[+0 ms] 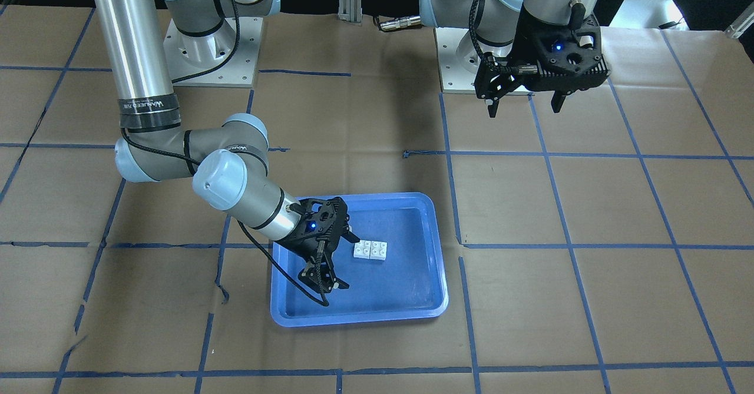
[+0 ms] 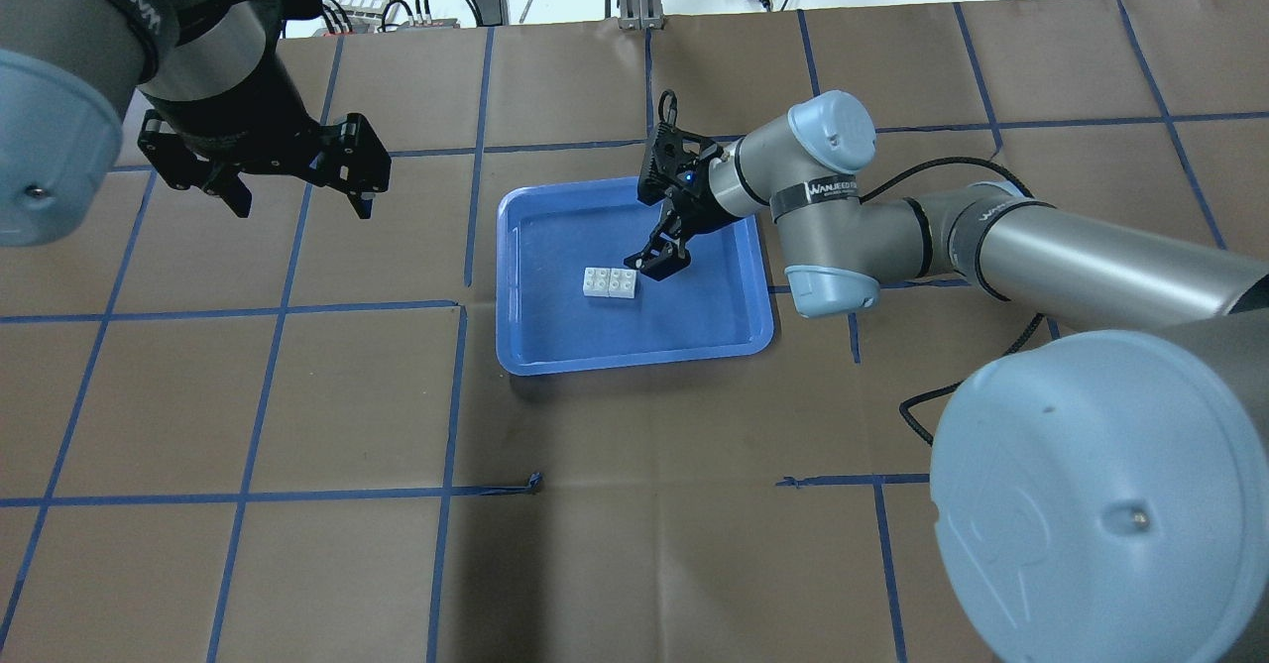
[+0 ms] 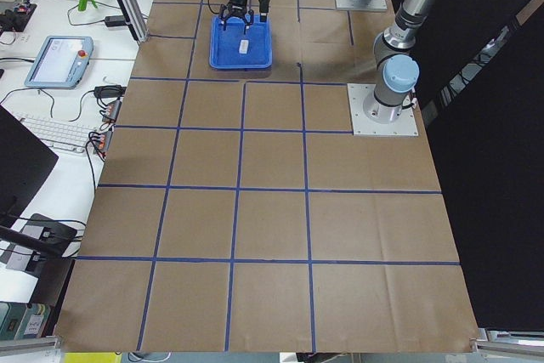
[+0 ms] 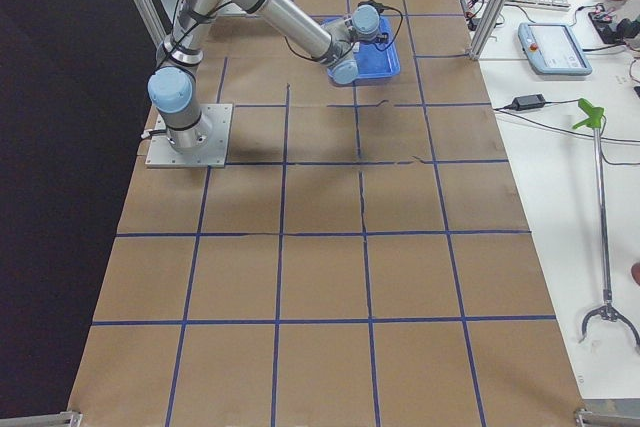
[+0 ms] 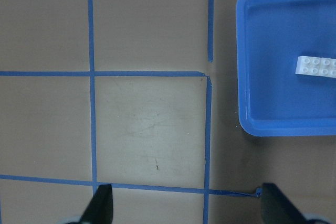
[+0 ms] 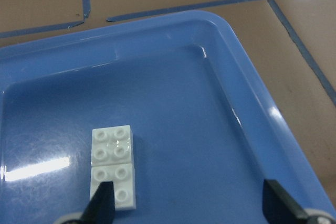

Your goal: Assemble white blocks and place on blue tray

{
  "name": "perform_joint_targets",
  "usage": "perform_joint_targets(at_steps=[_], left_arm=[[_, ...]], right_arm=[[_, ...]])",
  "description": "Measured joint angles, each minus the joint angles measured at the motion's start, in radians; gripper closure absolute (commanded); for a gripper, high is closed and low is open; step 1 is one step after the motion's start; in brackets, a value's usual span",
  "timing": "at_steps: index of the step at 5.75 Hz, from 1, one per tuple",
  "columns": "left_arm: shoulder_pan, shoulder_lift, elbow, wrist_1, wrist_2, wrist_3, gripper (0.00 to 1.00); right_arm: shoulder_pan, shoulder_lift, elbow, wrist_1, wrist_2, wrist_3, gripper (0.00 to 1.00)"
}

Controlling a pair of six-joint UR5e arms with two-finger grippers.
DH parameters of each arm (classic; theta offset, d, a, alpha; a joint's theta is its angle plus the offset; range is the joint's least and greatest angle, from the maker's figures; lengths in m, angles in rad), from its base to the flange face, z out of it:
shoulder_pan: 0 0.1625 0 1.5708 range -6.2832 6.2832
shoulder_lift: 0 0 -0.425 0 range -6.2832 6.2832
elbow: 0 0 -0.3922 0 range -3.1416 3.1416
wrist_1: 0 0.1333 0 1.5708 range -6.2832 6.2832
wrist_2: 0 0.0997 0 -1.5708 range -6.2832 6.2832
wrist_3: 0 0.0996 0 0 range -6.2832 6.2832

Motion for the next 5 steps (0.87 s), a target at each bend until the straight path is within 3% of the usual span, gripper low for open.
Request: perform_joint_targets(at_steps=[2,4,5], left_arm=[[0.000,0.001,0.000,0.000,0.000,0.000,0.01],[0.000,0.001,0.000,0.000,0.000,0.000,0.01],[0.000,0.001,0.000,0.000,0.000,0.000,0.01]], right_arm=[[-0.010,-0.126,-0.128,0.384,-0.188,0.017,0.00],[-0.048,-0.225,-0.224,0.628,-0.420,0.065,0.00],[-0.103,-0.286,-0.243,0.730,-0.477,0.149,0.00]])
